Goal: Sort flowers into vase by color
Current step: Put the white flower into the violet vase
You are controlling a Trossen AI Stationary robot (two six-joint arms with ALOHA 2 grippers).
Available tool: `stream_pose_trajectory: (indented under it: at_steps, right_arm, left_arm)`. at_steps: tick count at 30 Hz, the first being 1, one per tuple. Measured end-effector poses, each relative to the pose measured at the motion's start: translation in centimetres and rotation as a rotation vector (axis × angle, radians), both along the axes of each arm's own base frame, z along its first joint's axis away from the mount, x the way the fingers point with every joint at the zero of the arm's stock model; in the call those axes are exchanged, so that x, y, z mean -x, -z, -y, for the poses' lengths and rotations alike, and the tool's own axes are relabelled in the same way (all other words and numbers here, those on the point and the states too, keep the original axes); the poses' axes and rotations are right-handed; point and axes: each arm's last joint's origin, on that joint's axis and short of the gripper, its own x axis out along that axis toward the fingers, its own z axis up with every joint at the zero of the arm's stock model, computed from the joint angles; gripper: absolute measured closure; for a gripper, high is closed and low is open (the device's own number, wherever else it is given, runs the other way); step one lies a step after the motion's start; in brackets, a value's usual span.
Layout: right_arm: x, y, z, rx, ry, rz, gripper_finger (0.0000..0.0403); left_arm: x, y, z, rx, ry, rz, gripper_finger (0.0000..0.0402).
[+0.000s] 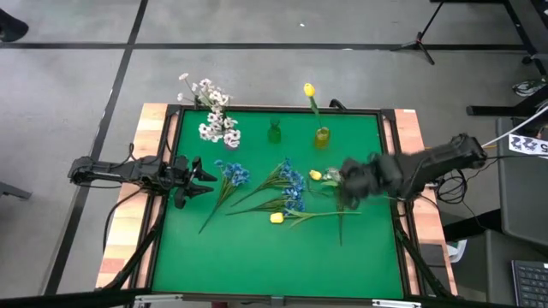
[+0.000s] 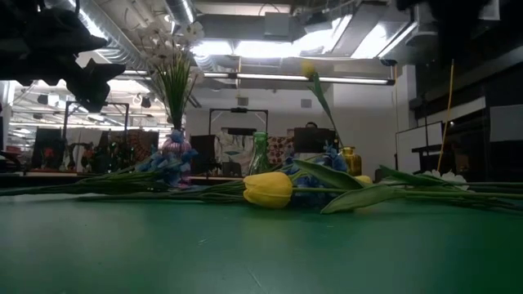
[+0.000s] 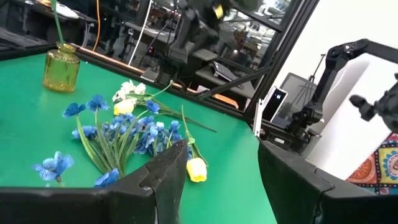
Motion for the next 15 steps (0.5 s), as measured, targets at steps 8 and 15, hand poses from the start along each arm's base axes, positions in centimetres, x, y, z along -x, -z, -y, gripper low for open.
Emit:
stream_pose_trajectory:
  at_steps: [8,15]
  right_arm:
    - [0.7,6.4,-5.3,-0.109,0.058,0.139,0.0251]
    - [2.4,10.6,-6.8,-0.135,0.196,0.170,0.0251]
  left_arm:
    - [0.0,0.0,0.0,-0.001,0.000,0.000,0.0208]
    - [0.0,0.0,0.0,0.000,-0.004,-0.001,0.0208]
